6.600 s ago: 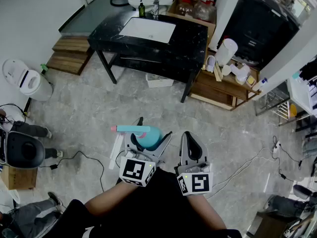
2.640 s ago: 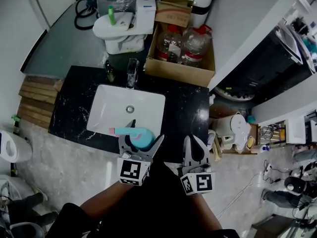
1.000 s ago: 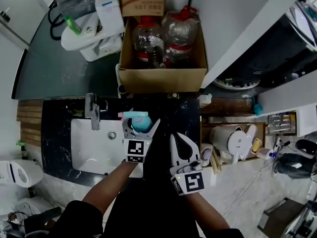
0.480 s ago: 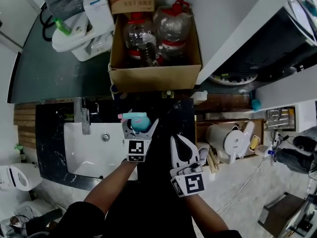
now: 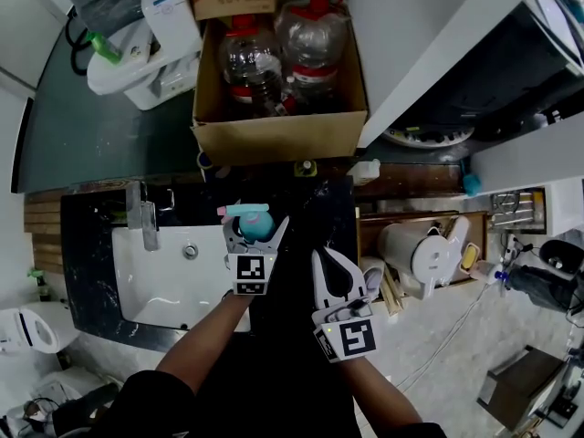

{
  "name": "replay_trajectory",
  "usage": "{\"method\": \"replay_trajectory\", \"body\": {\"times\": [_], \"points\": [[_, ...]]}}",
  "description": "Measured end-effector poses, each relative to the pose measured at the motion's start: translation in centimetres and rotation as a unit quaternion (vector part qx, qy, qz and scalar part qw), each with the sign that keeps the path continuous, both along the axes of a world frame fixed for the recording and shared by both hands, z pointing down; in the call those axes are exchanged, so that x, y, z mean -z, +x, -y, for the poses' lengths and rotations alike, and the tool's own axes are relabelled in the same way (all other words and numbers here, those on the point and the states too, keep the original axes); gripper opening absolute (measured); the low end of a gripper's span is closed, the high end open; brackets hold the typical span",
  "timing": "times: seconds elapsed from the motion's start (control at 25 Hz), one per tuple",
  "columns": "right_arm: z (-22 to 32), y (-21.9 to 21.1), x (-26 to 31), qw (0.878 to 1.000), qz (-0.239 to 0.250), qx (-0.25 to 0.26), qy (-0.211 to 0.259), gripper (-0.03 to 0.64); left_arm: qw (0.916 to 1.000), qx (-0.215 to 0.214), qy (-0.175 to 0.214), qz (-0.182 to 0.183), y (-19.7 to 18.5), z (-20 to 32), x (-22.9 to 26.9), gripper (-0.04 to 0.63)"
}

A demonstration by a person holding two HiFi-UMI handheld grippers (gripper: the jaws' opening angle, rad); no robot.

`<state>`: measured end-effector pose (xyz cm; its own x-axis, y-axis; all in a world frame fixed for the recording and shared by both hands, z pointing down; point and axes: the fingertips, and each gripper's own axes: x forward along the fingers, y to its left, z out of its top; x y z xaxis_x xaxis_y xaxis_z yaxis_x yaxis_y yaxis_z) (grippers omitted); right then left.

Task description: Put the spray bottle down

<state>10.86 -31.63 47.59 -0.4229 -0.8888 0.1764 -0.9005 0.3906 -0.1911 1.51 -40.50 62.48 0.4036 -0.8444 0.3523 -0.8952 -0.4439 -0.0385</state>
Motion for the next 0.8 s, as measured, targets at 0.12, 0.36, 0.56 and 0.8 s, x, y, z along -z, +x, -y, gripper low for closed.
{"method": "replay_trajectory", "body": {"times": [0.12,0.36,0.56,0.8], "points": [[0.0,0.2,-0.1,1.000,-0.001,-0.002,-0.001,0.018,0.9999,0.004,0.010,0.008,0.1,-0.1,-0.1,0.446],[-0.3,-0.1,-0.1,1.000,-0.005,0.000,-0.001,0.017,0.9999,-0.013,0.003,0.010,0.6,-0.6,-0.5,0.446],[-0.6,-0.4,-0.1,1.000,-0.006,0.004,-0.002,0.018,0.9998,-0.016,-0.002,0.010,0.9,-1.0,-0.7,0.448],[-1.0,-0.4,0.1,1.000,-0.006,0.005,-0.002,0.018,0.9996,-0.017,0.013,0.019,0.7,-1.2,0.2,0.451]]}}
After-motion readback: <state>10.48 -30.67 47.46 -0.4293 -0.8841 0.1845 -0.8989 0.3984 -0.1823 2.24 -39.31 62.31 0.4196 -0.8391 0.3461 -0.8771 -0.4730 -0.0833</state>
